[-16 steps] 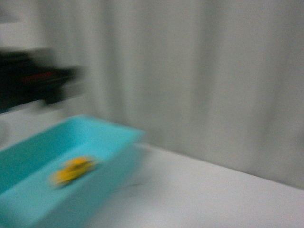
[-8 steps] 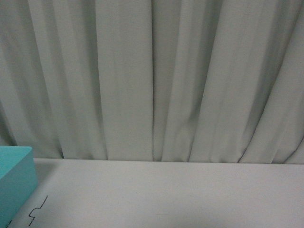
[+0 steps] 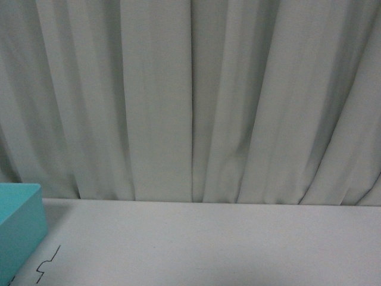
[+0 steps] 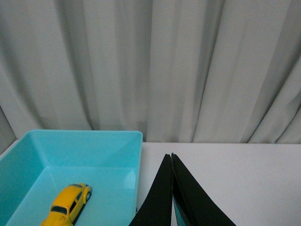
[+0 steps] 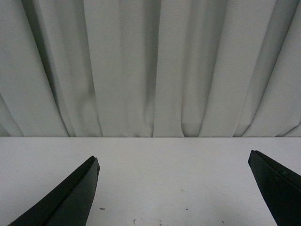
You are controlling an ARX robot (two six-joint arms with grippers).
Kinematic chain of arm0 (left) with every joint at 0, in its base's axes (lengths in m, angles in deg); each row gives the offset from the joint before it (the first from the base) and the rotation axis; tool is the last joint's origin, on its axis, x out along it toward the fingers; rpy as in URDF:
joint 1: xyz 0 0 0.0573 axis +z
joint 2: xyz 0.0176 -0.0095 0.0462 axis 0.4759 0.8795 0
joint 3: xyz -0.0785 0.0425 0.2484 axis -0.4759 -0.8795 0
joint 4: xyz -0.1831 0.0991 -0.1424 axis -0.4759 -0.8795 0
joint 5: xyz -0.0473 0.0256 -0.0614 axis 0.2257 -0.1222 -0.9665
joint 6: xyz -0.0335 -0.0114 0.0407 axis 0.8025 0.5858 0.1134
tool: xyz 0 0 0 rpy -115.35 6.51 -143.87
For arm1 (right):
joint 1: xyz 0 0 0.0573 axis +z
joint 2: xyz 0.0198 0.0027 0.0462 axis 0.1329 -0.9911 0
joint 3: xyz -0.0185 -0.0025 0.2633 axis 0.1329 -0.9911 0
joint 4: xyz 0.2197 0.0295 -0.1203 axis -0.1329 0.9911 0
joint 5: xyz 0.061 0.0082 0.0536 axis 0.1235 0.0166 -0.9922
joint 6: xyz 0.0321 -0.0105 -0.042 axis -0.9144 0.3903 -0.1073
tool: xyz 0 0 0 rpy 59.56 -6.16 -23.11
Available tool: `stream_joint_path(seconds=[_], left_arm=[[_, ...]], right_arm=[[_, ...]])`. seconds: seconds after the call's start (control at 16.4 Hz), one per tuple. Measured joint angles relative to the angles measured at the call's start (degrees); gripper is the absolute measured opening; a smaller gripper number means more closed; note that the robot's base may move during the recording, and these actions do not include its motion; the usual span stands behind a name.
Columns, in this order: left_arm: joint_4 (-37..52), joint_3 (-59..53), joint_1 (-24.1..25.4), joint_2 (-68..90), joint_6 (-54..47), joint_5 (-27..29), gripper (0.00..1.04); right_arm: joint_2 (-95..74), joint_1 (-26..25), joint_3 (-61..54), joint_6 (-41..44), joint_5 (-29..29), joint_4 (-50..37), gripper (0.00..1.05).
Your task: Wind up and store yellow beetle toy
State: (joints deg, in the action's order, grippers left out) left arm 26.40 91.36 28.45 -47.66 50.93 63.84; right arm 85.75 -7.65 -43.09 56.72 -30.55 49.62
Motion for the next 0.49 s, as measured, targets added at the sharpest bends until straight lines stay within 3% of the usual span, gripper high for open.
stream_joint_path(seconds=[0.06, 0.49], left_arm=[[2.2, -1.4, 0.0, -0.3, 0.0, 0.0, 0.02], [-7.3, -1.7, 0.0, -9.3, 0.0, 0.0, 0.02]], right_arm=[[0.0, 0.0, 0.0, 0.0, 0.0, 0.0, 0.98], [0.0, 0.0, 0.0, 0.0, 0.0, 0.0, 0.98]])
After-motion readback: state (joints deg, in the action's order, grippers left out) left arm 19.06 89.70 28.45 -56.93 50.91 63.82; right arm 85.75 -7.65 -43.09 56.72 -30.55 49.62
